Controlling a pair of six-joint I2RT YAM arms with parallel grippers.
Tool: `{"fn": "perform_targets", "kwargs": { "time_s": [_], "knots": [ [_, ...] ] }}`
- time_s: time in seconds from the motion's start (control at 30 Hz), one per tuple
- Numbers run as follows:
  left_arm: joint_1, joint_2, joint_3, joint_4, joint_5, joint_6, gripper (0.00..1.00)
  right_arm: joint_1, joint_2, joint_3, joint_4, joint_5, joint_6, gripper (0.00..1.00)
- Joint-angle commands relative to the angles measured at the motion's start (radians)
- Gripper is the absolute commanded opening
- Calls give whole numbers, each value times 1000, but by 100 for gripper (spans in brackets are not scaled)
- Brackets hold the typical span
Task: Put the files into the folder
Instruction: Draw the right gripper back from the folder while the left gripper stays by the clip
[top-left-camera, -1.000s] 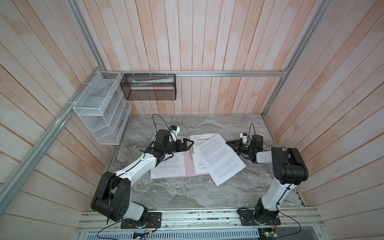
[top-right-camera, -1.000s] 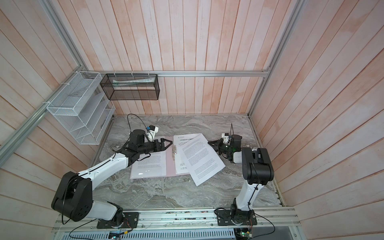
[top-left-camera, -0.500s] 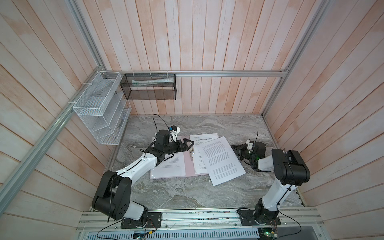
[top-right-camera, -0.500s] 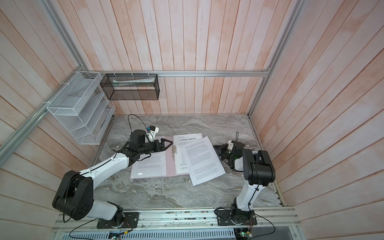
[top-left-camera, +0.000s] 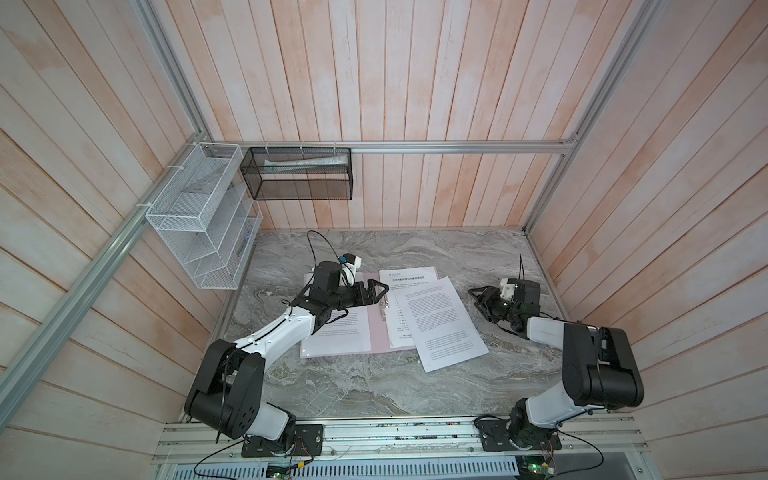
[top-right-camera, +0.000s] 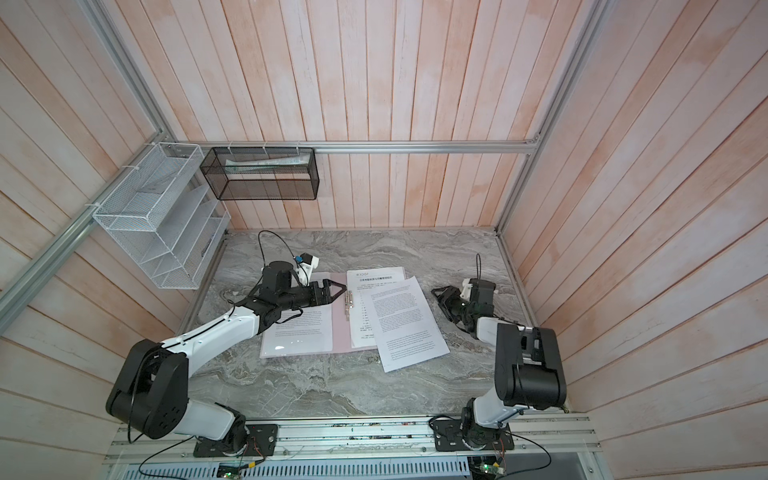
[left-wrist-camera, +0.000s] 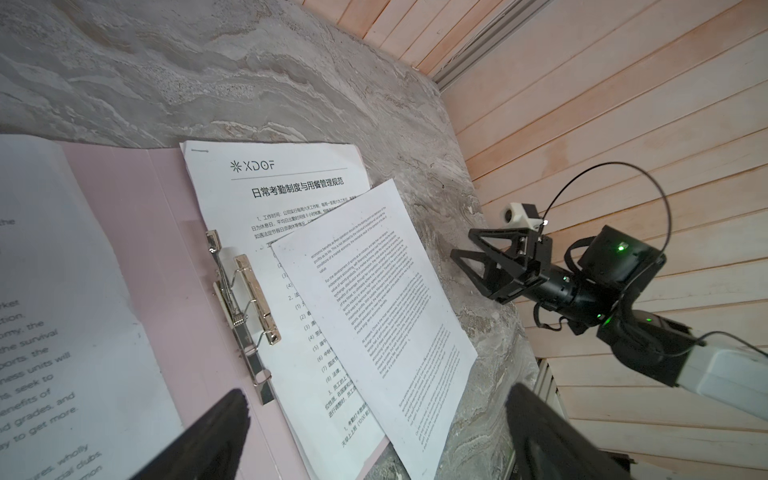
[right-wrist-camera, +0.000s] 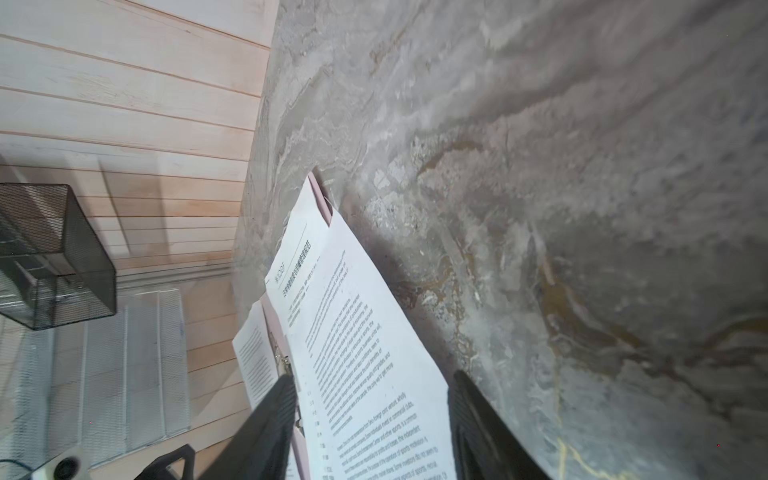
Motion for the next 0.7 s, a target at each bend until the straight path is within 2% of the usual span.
{"fn": "perform_targets", "kwargs": {
  "time_s": [0.0,0.13,0.33,0.47,0.53,0.67],
  "knots": [
    [-68,15,-35,50,-23,-19,98,-17,-70,42,-357,147,-286,59],
    [-166,60,-29,91,-50,-53,98,-39,-165,-19,-430,167,-316,59],
    [-267,162,10,147,-47,-80,98,-85,-247,-116,-495,122,-327,59],
    [-293,218,23,204,-13,-107,98,-125,-333,-215,-486,86,-311,59],
    [-298,245,32,216,-1,-111,98,-155,-356,-260,-462,25,-294,58],
    [-304,281,62,208,16,-97,97,-167,-350,-288,-464,-60,-304,57]
  ]
}}
